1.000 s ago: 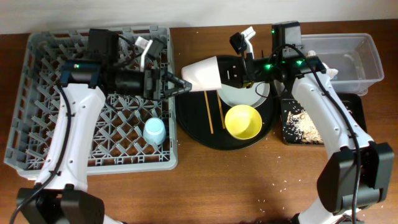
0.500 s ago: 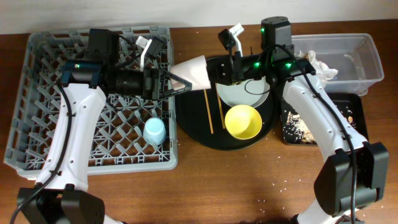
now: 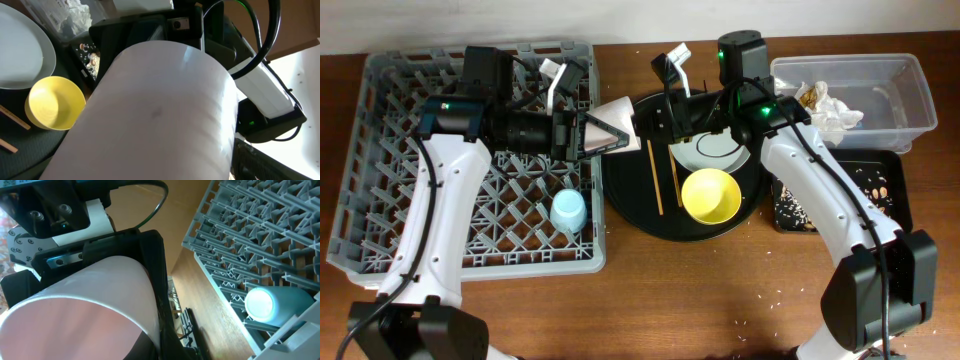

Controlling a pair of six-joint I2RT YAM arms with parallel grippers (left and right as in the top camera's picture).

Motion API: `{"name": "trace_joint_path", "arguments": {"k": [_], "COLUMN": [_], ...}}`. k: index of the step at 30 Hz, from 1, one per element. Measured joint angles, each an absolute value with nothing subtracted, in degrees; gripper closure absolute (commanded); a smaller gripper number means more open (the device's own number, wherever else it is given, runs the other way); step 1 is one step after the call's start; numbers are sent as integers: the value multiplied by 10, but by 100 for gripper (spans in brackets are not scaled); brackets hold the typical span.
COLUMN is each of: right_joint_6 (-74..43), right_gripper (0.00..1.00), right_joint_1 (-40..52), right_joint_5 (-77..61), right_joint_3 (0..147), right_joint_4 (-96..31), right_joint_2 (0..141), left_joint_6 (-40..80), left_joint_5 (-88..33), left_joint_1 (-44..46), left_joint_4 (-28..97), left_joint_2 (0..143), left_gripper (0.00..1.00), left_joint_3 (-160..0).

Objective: Sort waste into correct bins and load items into the dishwasher rack
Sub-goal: 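Pass the pink cup from the right gripper to the left gripper, then carry the pink cup with the left gripper and place it upside down in the rack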

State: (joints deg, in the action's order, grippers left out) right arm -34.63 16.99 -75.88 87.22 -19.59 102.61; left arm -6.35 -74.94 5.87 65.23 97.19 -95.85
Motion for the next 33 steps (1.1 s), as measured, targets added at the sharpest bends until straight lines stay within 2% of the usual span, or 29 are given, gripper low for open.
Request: {"name": "trace_joint_path", "arguments": {"k": [8, 12, 14, 17, 18, 20, 24, 28, 33], "right_joint_6": [-331, -327, -327, -325, -326, -326, -322, -323, -321], "right_gripper": [95, 94, 89, 88, 86, 59, 35, 22, 17], "right_joint_1": [170, 170, 169, 170, 170, 170, 170, 169, 168], "right_joint_5": [-760, -759, -757, -747, -743, -734, -732, -716, -677], "right_joint_3": [872, 872, 872, 872, 872, 872, 872, 872, 872], "right_joint_4": [-227, -228, -228, -232, -232, -234, -235, -236, -246], "right_joint_2": [1024, 1024, 1024, 1024, 1024, 1024, 1024, 1024, 1024], "left_joint_6": [-65, -65, -65, -65, -65, -65, -65, -65, -62], "left_joint_5": [-738, -733, -731, -716, -712, -703, -674, -668, -647], "left_joint_1": [60, 61, 62, 64, 65, 66, 65, 65, 64], "left_joint_4": [653, 652, 652, 650, 650, 649, 646, 641, 641], "left_joint_2": [972, 972, 972, 972, 972, 972, 972, 972, 972], "left_gripper": [34, 35, 36, 36, 36, 36, 36, 36, 35], "left_joint_3": [-959, -959, -959, -959, -959, -959, -959, -959, -959]}}
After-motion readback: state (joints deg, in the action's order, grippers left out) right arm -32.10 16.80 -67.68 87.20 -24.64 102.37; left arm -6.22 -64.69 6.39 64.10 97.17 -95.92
